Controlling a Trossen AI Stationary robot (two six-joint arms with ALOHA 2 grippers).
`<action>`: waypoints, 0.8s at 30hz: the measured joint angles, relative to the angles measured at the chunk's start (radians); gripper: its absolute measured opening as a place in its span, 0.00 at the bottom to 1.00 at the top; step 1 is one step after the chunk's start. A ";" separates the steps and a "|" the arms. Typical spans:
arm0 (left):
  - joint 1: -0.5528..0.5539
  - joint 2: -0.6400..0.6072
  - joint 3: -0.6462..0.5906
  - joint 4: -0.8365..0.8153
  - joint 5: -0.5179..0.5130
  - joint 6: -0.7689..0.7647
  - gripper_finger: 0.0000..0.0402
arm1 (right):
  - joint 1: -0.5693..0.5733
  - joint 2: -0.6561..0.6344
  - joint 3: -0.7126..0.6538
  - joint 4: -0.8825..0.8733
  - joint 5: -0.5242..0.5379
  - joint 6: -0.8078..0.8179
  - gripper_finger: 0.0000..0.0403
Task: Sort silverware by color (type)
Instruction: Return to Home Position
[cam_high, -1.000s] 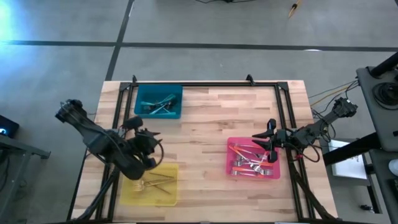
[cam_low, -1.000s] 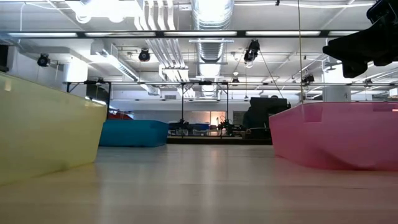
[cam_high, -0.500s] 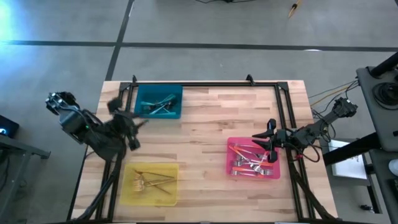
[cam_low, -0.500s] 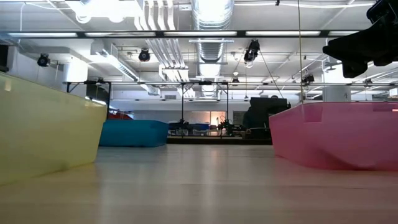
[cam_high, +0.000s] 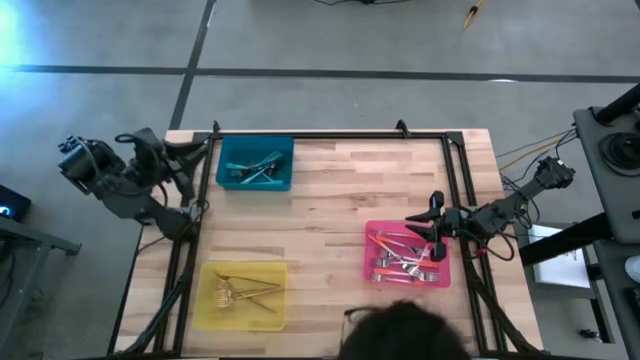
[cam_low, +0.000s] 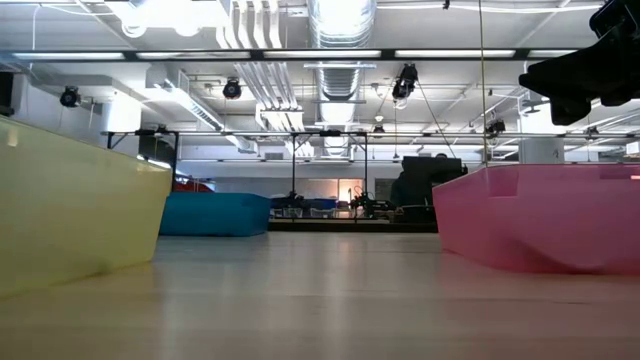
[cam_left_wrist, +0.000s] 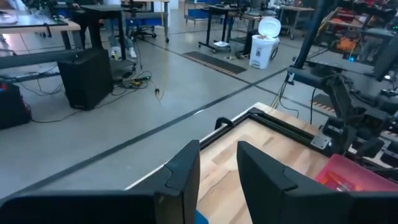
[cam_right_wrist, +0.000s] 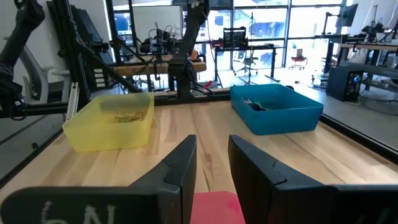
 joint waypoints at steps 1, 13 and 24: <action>0.000 -0.010 0.000 -0.010 0.000 0.000 0.23 | 0.000 0.000 0.000 0.000 0.000 0.000 0.21; 0.000 -0.310 -0.326 -0.104 -0.079 -0.333 0.22 | 0.000 0.000 0.000 0.000 0.000 0.000 0.21; 0.000 -0.583 -0.780 0.213 -0.099 -0.372 0.19 | 0.000 0.000 0.000 0.000 0.000 0.000 0.21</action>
